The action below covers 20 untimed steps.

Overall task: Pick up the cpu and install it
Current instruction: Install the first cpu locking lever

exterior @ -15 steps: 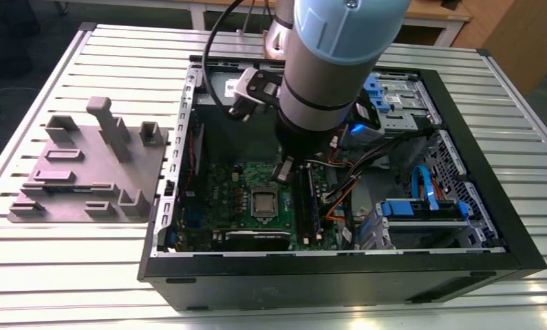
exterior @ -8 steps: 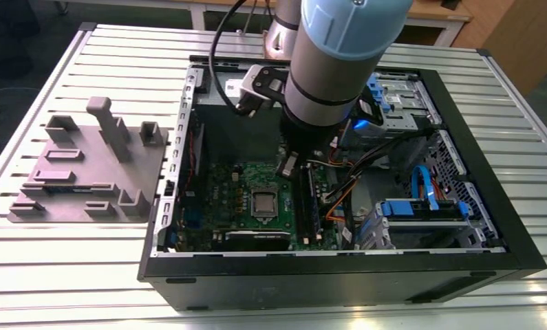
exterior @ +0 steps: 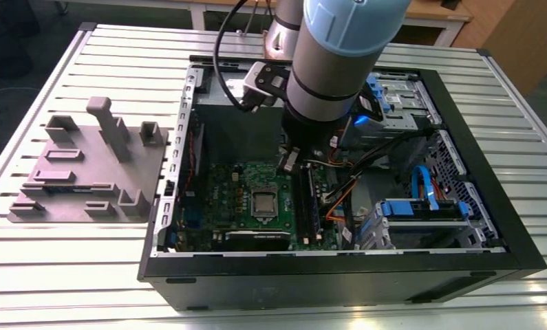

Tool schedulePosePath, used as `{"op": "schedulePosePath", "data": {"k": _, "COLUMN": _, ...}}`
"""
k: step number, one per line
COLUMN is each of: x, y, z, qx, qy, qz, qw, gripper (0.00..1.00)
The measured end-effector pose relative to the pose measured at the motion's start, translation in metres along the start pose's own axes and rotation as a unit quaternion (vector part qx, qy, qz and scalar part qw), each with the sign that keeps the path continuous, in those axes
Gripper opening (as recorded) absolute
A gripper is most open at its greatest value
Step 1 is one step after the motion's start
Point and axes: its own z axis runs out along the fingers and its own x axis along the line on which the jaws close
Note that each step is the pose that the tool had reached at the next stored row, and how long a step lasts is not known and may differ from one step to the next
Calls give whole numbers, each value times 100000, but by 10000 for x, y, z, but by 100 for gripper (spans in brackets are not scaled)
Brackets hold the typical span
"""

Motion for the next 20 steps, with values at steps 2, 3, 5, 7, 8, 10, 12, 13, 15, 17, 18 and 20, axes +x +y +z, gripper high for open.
{"op": "schedulePosePath", "data": {"k": 2, "x": -21, "y": 10, "z": 18, "qx": -1, "qy": -9, "qz": -2, "qw": 100000, "gripper": 10}}
{"op": "schedulePosePath", "data": {"k": 3, "x": -31, "y": 15, "z": 25, "qx": -2, "qy": -10, "qz": -1, "qw": 100000, "gripper": 10}}
{"op": "schedulePosePath", "data": {"k": 5, "x": -49, "y": 24, "z": 40, "qx": -7, "qy": -19, "qz": -3, "qw": 100000, "gripper": 10}}
{"op": "schedulePosePath", "data": {"k": 7, "x": -57, "y": 27, "z": 56, "qx": -10, "qy": -29, "qz": -6, "qw": 100000, "gripper": 10}}
{"op": "schedulePosePath", "data": {"k": 8, "x": -59, "y": 30, "z": 65, "qx": -11, "qy": -27, "qz": -2, "qw": 100000, "gripper": 10}}
{"op": "schedulePosePath", "data": {"k": 10, "x": -66, "y": 37, "z": 80, "qx": -12, "qy": -25, "qz": 1, "qw": 100000, "gripper": 10}}
{"op": "schedulePosePath", "data": {"k": 12, "x": -78, "y": 49, "z": 93, "qx": -12, "qy": -27, "qz": -1, "qw": 100000, "gripper": 10}}
{"op": "schedulePosePath", "data": {"k": 13, "x": -84, "y": 58, "z": 99, "qx": -15, "qy": -35, "qz": -4, "qw": 100000, "gripper": 10}}
{"op": "schedulePosePath", "data": {"k": 15, "x": -82, "y": 78, "z": 107, "qx": -26, "qy": -32, "qz": -56, "qw": 100000, "gripper": 10}}
{"op": "schedulePosePath", "data": {"k": 17, "x": -73, "y": 99, "z": 108, "qx": -39, "qy": 5, "qz": -176, "qw": 100000, "gripper": 10}}
{"op": "schedulePosePath", "data": {"k": 18, "x": -70, "y": 106, "z": 107, "qx": -39, "qy": 33, "qz": -230, "qw": 100000, "gripper": 10}}
{"op": "schedulePosePath", "data": {"k": 20, "x": -69, "y": 107, "z": 109, "qx": 16, "qy": 261, "qz": -301, "qw": 99999, "gripper": 10}}
